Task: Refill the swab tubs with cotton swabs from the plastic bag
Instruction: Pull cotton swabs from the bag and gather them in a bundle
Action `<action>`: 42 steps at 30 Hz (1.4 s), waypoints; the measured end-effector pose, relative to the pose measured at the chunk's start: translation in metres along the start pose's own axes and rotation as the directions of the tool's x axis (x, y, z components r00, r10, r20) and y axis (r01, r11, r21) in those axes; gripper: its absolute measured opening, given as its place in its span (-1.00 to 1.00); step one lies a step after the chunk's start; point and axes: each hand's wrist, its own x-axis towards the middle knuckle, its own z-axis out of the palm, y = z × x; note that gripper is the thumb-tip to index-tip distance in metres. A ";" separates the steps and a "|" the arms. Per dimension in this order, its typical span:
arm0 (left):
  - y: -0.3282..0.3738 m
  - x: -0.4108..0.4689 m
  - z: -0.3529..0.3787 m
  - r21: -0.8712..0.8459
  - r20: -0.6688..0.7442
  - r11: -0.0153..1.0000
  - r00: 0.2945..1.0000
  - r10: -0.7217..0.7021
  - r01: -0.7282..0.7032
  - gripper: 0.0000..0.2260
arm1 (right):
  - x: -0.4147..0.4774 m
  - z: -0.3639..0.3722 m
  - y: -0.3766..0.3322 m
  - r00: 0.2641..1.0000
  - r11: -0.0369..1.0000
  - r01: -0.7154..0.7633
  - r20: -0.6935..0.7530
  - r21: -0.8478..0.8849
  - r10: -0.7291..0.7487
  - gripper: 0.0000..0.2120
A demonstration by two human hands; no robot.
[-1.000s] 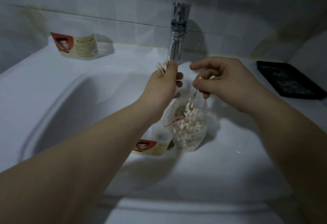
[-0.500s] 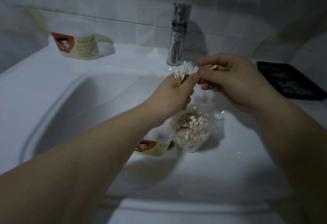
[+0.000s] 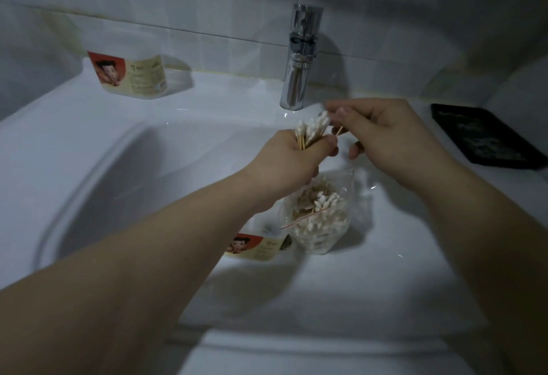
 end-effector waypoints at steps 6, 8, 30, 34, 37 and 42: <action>0.000 -0.001 0.002 -0.020 0.034 1.000 0.999 0.003 -0.003 -0.73 | -0.001 -0.001 -0.002 0.996 0.999 -0.011 0.088 -0.051 0.015 -0.73; 0.002 -0.003 0.001 -0.056 0.049 0.998 0.999 0.013 -0.010 -0.76 | -0.005 -0.002 -0.006 0.980 0.999 0.003 0.199 -0.044 0.005 -0.70; 0.014 -0.005 -0.005 -0.347 0.110 0.931 0.991 -0.077 0.111 -0.82 | -0.013 0.010 -0.007 0.908 0.906 0.291 0.387 -0.306 -0.161 -0.02; 0.019 -0.008 -0.005 -0.415 0.152 0.902 0.986 -0.065 0.124 -0.80 | -0.012 0.012 -0.005 0.893 0.888 0.337 0.403 -0.311 -0.198 0.06; 0.020 -0.009 -0.006 -0.419 0.194 0.895 0.978 -0.075 0.152 -0.73 | -0.011 0.010 -0.007 0.892 0.832 0.384 0.394 -0.400 -0.222 0.08; 0.021 -0.011 -0.005 -0.410 0.215 0.897 0.973 -0.081 0.166 -0.74 | -0.011 0.014 -0.005 0.885 0.787 0.427 0.385 -0.445 -0.263 -0.04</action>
